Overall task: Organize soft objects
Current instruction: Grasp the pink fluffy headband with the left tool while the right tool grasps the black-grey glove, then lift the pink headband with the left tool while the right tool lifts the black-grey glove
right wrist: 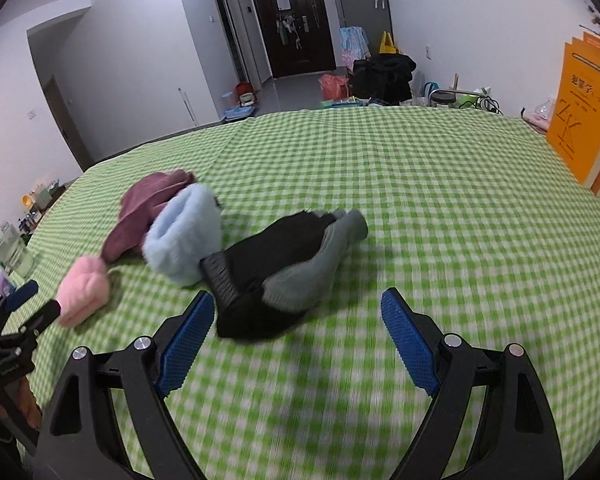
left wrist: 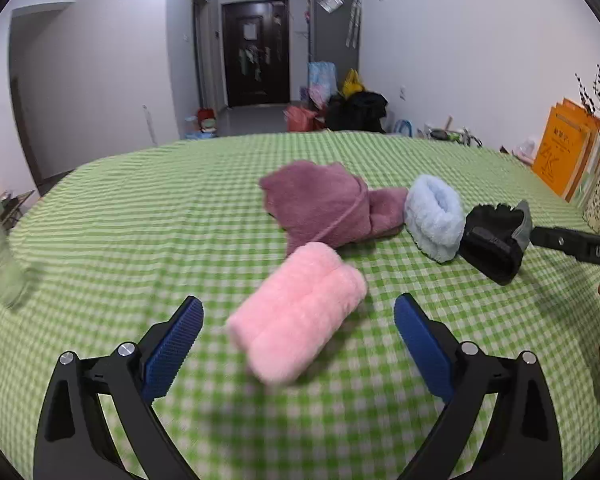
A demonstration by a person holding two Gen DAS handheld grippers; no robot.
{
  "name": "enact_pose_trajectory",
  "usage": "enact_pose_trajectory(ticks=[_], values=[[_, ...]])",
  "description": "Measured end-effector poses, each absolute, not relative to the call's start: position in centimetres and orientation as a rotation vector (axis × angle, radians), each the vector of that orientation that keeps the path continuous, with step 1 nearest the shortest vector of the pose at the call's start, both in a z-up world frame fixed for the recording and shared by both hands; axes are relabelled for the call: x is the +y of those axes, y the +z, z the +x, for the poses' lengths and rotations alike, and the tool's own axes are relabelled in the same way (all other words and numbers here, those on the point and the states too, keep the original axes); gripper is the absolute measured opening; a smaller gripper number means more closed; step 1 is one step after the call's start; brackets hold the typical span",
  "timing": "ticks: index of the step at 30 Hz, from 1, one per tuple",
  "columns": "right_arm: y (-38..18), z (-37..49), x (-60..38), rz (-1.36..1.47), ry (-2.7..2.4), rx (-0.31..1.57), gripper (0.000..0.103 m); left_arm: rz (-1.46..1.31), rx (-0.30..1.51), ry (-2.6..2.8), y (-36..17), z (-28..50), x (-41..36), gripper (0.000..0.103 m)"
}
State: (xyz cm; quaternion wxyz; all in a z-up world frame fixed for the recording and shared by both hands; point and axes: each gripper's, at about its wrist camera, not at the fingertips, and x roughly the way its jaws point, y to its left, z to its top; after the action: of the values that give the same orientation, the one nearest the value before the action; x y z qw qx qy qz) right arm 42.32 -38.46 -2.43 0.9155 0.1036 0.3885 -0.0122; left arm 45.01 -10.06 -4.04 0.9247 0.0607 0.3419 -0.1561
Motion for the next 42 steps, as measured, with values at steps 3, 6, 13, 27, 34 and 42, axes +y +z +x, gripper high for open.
enact_pose_trajectory(ticks=[3,6,13,27,34,42], values=[[-2.6,43.8,-38.2,0.209,-0.028,0.808,0.082,0.156,0.718,-0.332,-4.7,46.4,-11.0,0.093],[-3.2,45.2,-37.6,0.192,-0.033,0.819,0.078,0.156,0.776,-0.341,-5.4,47.7,-11.5,0.092],[-4.9,46.6,-36.7,0.146,-0.027,0.863,0.029,0.116,0.839,-0.321,-6.3,49.2,-11.3,0.051],[0.1,41.5,-35.9,0.091,0.007,0.731,0.012,0.105,0.734,-0.34,-1.3,44.5,-10.1,0.026],[4.9,35.6,-36.8,0.079,-0.005,0.645,0.012,0.08,0.635,-0.349,3.6,39.5,-9.9,0.026],[10.3,28.6,-36.9,0.033,-0.017,0.547,0.012,0.065,0.52,-0.371,8.6,33.1,-9.2,0.026]])
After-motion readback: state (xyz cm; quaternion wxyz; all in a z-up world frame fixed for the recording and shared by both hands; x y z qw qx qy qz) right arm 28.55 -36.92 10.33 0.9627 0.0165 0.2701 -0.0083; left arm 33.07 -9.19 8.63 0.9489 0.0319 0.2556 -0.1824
